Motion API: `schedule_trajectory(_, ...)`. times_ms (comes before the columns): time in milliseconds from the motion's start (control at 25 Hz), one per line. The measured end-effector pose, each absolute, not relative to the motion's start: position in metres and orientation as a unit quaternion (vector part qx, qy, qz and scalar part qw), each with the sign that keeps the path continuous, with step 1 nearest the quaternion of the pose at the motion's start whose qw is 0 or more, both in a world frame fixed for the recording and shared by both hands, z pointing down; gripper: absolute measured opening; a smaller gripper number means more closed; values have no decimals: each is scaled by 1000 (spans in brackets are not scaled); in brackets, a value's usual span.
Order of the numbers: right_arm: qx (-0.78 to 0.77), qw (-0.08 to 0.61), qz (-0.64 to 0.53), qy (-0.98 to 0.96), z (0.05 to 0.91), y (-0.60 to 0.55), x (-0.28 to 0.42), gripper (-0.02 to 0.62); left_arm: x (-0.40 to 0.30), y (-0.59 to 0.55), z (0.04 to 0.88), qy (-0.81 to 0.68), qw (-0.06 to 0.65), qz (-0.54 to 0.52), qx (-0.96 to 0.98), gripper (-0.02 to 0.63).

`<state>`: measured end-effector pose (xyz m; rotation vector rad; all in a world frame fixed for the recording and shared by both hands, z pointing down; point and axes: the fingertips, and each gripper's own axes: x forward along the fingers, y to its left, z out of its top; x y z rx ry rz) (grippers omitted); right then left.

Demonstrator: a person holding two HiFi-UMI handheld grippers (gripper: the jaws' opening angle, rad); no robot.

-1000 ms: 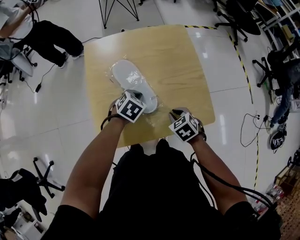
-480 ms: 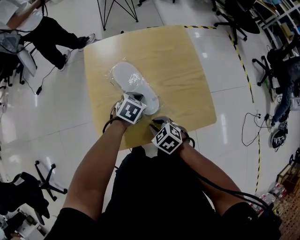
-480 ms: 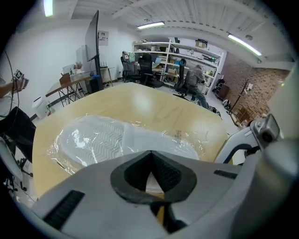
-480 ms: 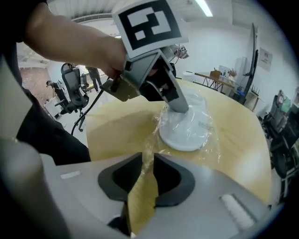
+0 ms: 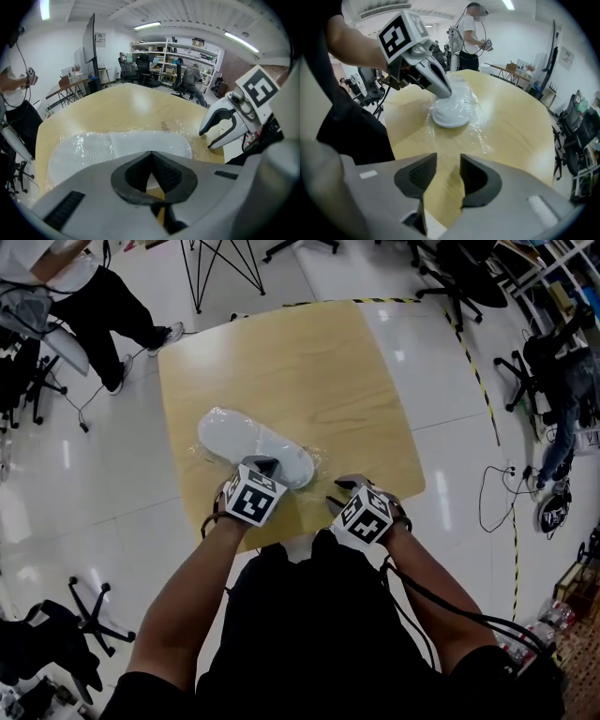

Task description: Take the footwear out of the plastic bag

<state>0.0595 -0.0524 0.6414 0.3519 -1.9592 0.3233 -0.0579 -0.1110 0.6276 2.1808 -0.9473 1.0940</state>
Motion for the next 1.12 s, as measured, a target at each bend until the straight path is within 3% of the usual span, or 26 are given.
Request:
schedule_trajectory(80,151,513,152,-831,626,-58,70,191,-58,-107,616,-352,250,389,814,9)
schedule_trajectory(240,183,442,195,-856,601,-76,54,156,-76,-127,592,-363,196,375,830,51)
schedule_trajectory(400,168,486,132,-847,629,-73,32,142,-99,-151,606,-341,131,461,809,76)
schedule_trajectory(480,157,501,113,-843,642,-68,28,134,-105,-154,619,-321,120,495,799,123)
schedule_trajectory(560,158,500,107,-844,645,-69,29,106,-108,-152,628,-318,138,496,796,110)
schedule_trajectory(800,207,484,145,-838,643,-101,58,103,-110,-131,626,-367,227,436,790,78)
schedule_trajectory(960,230,374,292,-850,623,-105,50,101,-109,-134,604,-399,221,384,803,77)
schedule_trajectory(1120,242,282,452,-811,629,-108,43,106,-110,-127,611,-374,198,409,809,109)
